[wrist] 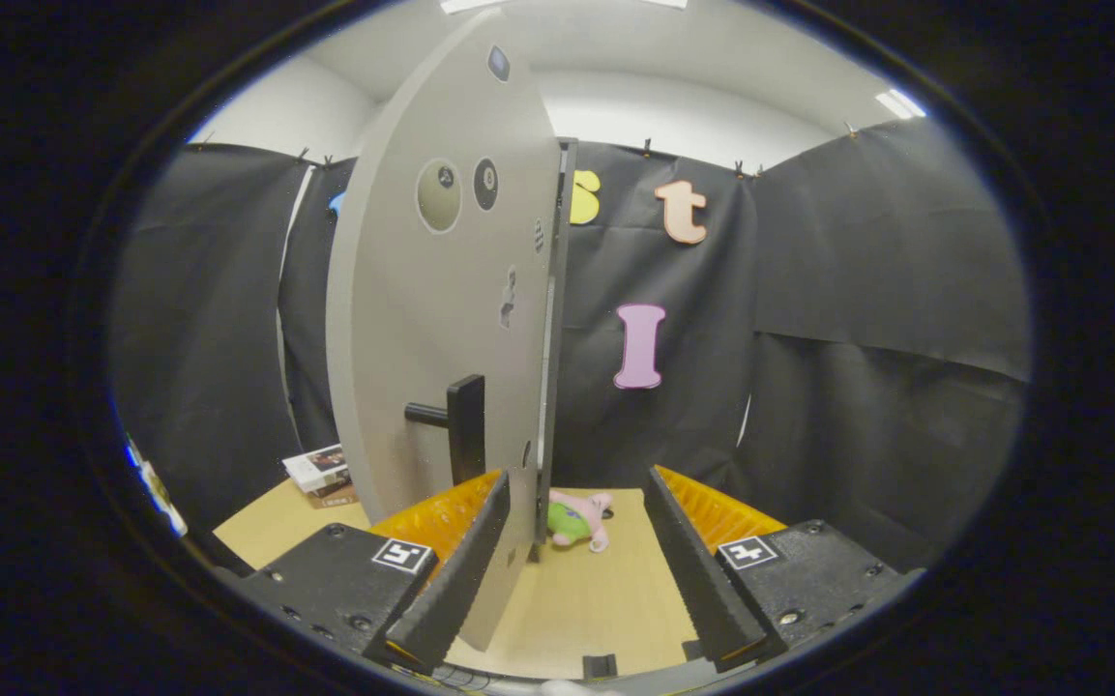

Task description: Open the shoe cabinet door, grab the shoes and put them into the shoe cabinet, then close the shoe cabinet door.

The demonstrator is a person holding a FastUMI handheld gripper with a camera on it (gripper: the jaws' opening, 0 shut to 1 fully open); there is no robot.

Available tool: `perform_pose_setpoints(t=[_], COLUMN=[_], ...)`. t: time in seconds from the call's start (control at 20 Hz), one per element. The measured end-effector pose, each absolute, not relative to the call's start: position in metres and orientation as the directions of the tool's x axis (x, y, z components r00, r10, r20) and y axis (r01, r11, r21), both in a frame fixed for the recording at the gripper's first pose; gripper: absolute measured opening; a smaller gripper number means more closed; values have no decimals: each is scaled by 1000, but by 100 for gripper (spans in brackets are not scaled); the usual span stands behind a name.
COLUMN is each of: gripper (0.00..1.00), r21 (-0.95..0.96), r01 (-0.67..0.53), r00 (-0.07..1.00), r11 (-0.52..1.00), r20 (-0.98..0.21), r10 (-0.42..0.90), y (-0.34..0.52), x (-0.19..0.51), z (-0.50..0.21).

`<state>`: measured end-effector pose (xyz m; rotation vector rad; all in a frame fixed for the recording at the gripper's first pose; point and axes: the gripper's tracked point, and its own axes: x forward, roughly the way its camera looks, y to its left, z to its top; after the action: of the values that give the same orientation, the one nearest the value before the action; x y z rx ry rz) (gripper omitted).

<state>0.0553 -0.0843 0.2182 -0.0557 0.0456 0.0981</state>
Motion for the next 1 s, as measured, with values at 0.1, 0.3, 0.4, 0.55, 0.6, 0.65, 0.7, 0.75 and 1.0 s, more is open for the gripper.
perform_pose_setpoints(t=[0.1, 0.3, 0.4, 0.55, 0.6, 0.65, 0.7, 0.75, 1.0], gripper=[93, 93, 93, 93, 93, 93, 93, 93, 94], r21=[-41, -35, -26, -13, -8, -1, 9, 18, 18], r01=[-99, -133, -165, -208, -221, -235, -249, -263, -279], r00=[994, 989, 984, 976, 973, 969, 965, 961, 957], r11=[994, 990, 986, 978, 975, 972, 968, 965, 960], r20=[-49, -61, -68, -76, -76, -79, -78, -79, -80], r10=[97, 131, 163, 206, 220, 234, 249, 264, 279], y=[-67, -33, -15, 11, 18, 25, 30, 37, 53], x=[54, 56, 57, 64, 66, 66, 66, 66, 60], z=[215, 206, 203, 202, 202, 201, 200, 199, 200])
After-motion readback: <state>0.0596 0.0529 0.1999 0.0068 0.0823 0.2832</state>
